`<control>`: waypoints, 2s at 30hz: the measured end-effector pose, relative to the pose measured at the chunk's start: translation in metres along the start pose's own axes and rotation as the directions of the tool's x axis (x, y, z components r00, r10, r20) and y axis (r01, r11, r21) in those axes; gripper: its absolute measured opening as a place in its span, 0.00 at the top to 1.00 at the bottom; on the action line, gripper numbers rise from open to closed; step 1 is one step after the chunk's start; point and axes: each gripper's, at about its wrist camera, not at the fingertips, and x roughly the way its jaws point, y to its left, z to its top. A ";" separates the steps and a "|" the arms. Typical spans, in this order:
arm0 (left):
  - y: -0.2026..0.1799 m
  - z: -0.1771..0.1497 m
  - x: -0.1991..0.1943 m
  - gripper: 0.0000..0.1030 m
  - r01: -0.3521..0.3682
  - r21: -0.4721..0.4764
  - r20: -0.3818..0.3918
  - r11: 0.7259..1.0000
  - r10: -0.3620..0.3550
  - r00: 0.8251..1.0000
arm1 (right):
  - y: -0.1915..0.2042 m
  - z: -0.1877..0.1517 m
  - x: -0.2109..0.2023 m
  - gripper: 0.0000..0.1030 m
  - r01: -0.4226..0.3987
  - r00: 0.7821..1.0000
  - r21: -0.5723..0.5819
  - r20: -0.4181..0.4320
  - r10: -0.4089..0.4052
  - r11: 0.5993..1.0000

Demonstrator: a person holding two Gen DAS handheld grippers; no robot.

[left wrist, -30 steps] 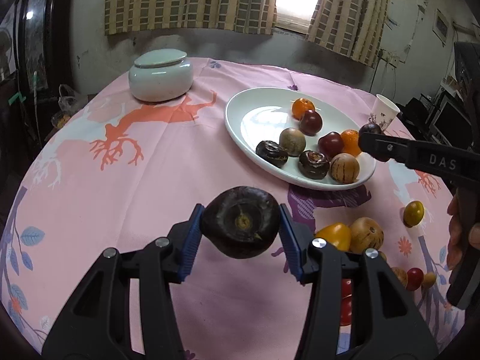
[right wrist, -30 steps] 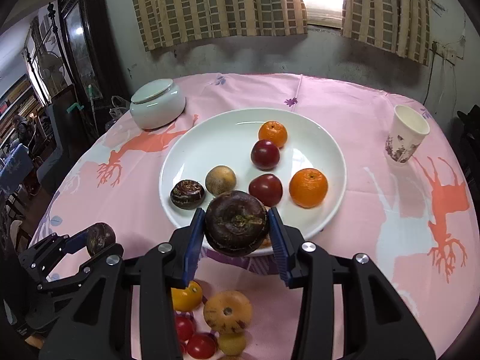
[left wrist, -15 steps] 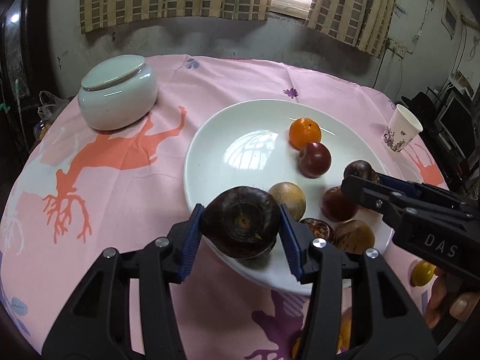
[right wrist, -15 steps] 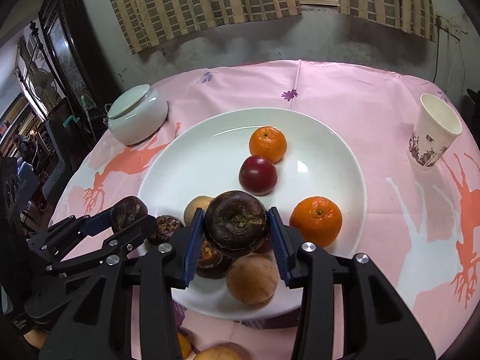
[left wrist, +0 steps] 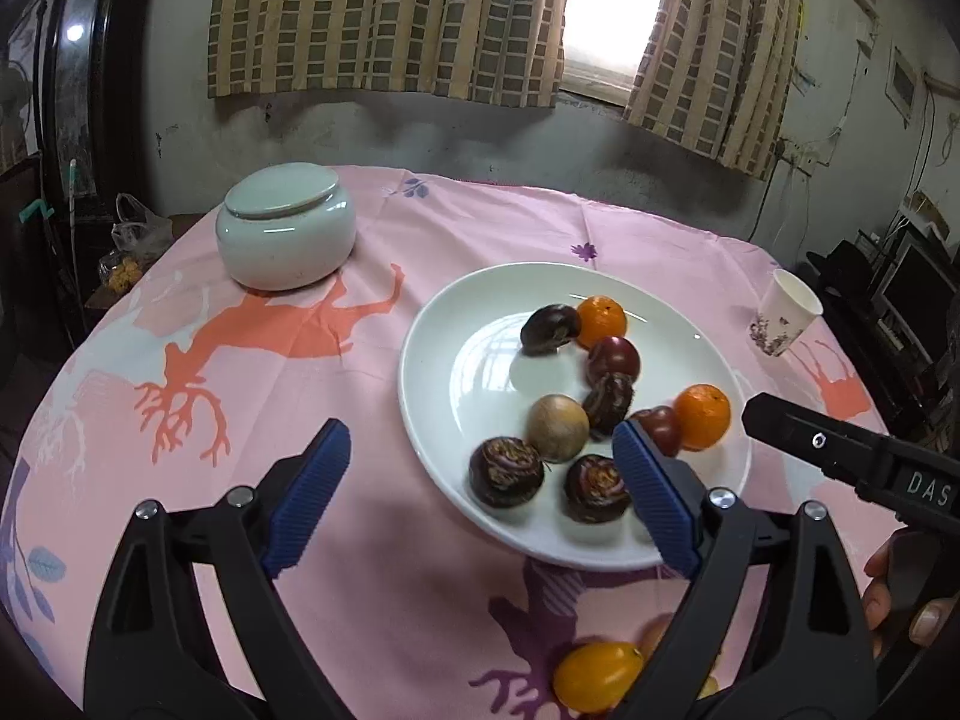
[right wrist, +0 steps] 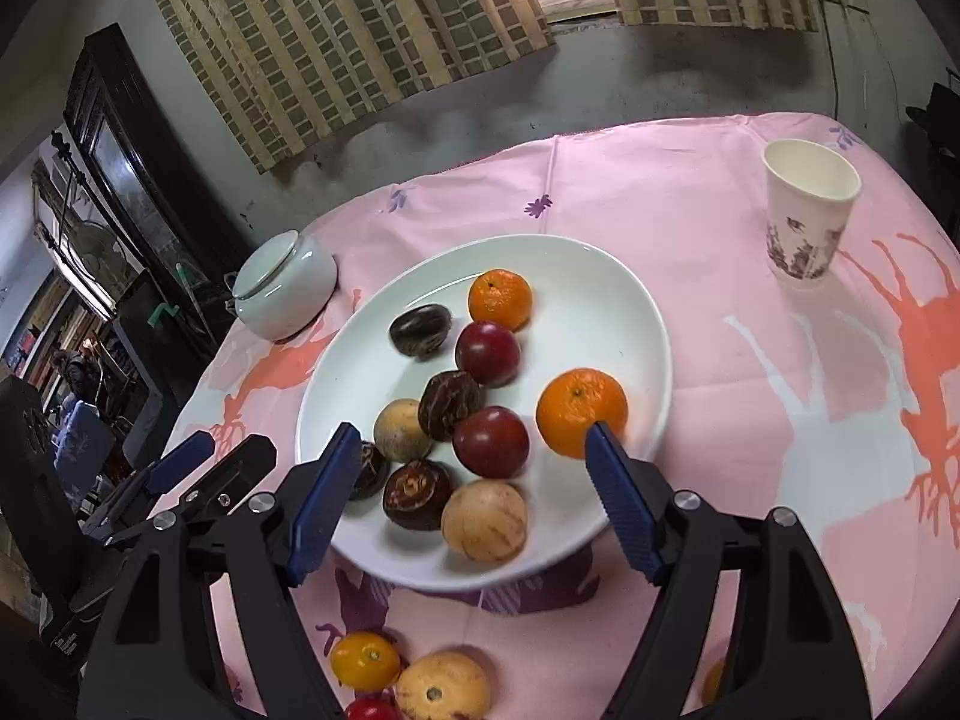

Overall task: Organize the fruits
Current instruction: 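Move both tools back over the remaining fruits, then grasp the brown passion fruit with the right gripper and lift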

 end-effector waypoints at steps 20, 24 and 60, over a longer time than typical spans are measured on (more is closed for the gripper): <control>-0.021 -0.107 -0.048 0.05 -0.026 0.024 -0.071 0.999 0.027 0.997 | -0.059 -0.136 -0.131 0.02 0.172 0.969 0.055 0.169 -0.179 0.984; -0.009 -0.105 -0.047 0.05 0.007 -0.033 -0.097 0.999 -0.010 0.995 | -0.061 -0.134 -0.146 0.02 0.190 0.952 0.055 0.234 -0.198 0.980; 0.014 -0.104 -0.036 0.05 -0.085 -0.117 -0.180 0.989 0.063 0.982 | 0.032 -0.178 -0.086 0.30 0.054 0.999 -0.347 0.020 -0.050 0.936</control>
